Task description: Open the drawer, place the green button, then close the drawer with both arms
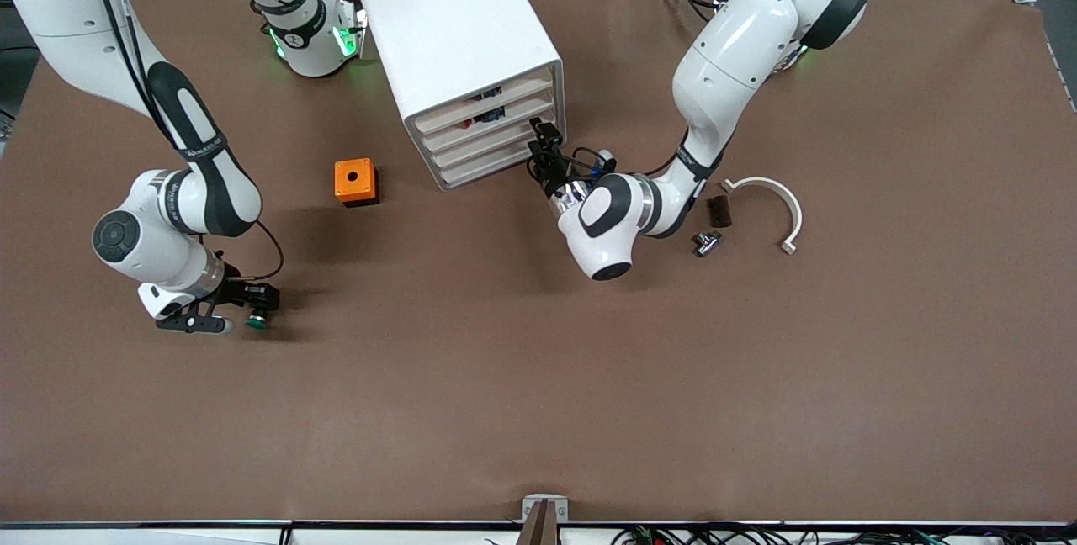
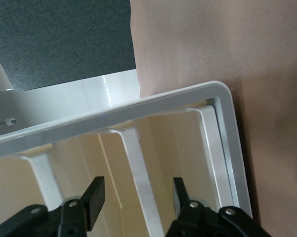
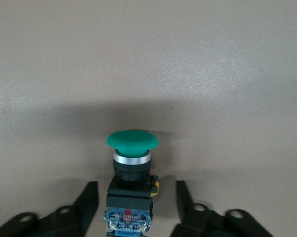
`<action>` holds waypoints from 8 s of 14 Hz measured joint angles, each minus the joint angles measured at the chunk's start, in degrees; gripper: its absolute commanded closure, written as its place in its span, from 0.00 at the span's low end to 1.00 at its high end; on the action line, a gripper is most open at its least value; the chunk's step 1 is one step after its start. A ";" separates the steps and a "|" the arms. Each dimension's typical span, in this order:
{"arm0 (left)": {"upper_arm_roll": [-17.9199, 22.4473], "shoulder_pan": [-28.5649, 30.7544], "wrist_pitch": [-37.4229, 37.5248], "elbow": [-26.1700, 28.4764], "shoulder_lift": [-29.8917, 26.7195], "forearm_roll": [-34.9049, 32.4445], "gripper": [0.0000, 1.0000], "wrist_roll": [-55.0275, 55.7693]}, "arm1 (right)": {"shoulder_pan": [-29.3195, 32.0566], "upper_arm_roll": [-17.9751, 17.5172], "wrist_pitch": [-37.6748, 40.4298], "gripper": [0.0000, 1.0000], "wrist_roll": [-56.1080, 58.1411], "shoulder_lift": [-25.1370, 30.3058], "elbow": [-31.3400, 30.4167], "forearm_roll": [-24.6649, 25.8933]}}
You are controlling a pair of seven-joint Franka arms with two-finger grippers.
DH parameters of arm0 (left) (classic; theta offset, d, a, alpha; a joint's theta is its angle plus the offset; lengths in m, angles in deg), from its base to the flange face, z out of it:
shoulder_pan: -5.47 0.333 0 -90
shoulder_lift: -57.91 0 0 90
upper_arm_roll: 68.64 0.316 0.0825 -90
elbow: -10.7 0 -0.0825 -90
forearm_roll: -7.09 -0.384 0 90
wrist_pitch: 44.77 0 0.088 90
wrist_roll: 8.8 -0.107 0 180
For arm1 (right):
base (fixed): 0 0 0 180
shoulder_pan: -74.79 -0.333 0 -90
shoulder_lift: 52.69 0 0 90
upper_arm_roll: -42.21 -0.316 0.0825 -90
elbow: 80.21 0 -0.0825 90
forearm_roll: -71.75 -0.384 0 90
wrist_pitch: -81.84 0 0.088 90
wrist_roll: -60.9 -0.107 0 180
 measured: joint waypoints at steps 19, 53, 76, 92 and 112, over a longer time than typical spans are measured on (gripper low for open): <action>0.72 3.45 1.43 -0.28 1.05 0.02 0.85 0.33 | -6.69 -1.73 23.97 1.00 -18.62 3.24 11.12 -0.13; 0.19 7.30 -25.67 -12.78 -7.28 -40.63 0.00 -49.37 | -50.62 -1.77 20.27 0.00 -113.49 5.46 10.89 1.91; -5.61 -0.87 -41.52 -2.30 -9.50 -54.42 0.00 -50.15 | -22.97 0.04 32.53 0.00 -43.61 17.59 15.00 2.19; -14.06 -2.77 -41.42 3.99 -9.52 -50.26 0.00 -37.87 | -8.93 -0.19 48.12 0.00 -8.83 31.37 19.11 2.18; -11.16 3.84 -39.31 2.10 -15.60 -42.89 0.00 -37.96 | -8.19 -0.11 50.85 0.00 -8.47 31.45 21.84 2.18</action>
